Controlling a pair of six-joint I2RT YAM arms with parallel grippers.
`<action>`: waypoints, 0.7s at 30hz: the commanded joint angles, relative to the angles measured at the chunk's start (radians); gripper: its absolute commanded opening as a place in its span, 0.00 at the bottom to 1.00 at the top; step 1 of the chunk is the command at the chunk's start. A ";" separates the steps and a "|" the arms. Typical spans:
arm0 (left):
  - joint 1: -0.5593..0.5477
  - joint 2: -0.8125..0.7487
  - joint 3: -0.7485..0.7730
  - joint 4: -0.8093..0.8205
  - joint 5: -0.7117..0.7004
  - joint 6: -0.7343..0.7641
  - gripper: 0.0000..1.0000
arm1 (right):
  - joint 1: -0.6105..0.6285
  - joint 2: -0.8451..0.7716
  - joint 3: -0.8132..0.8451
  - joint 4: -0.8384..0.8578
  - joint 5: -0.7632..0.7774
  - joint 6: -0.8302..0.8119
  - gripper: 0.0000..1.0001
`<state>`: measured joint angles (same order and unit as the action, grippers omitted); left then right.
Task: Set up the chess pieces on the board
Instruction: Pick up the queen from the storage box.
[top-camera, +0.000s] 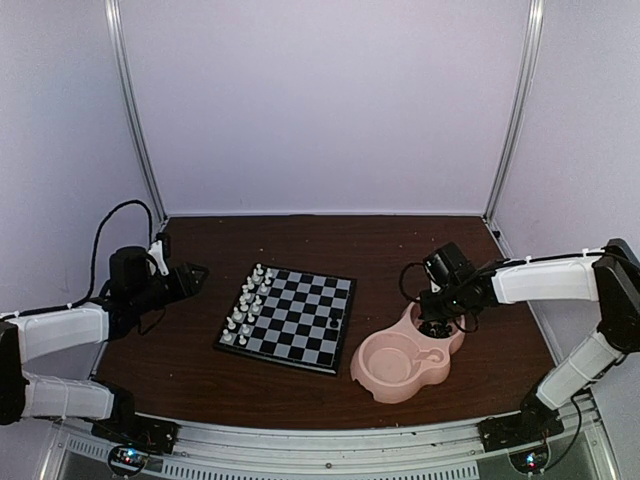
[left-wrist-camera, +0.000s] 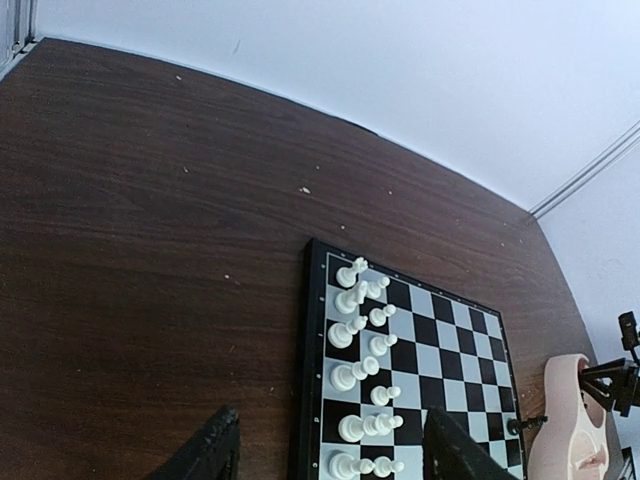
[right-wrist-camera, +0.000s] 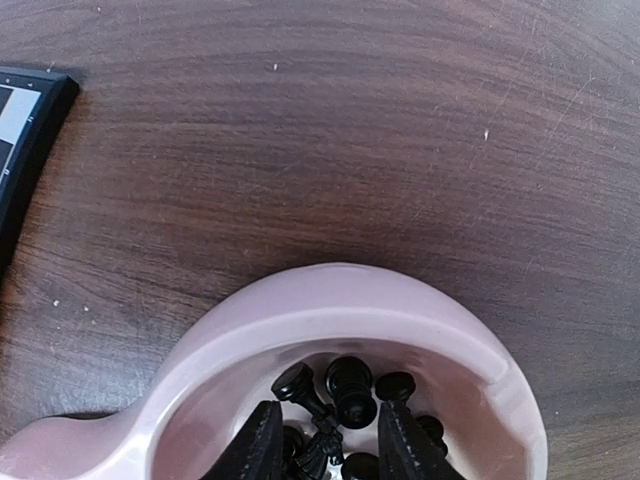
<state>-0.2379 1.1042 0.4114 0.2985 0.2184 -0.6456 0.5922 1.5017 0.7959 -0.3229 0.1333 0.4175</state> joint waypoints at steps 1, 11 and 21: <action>-0.006 -0.013 -0.005 0.045 -0.012 0.003 0.62 | -0.010 0.014 0.014 0.014 -0.007 -0.005 0.35; -0.006 -0.012 0.001 0.034 -0.010 -0.005 0.61 | -0.020 0.042 0.025 0.007 0.013 -0.003 0.29; -0.006 -0.013 0.001 0.035 -0.009 -0.005 0.61 | -0.022 -0.015 0.013 0.007 0.013 -0.023 0.12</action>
<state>-0.2379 1.1038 0.4114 0.2977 0.2169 -0.6464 0.5762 1.5337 0.7998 -0.3229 0.1310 0.4088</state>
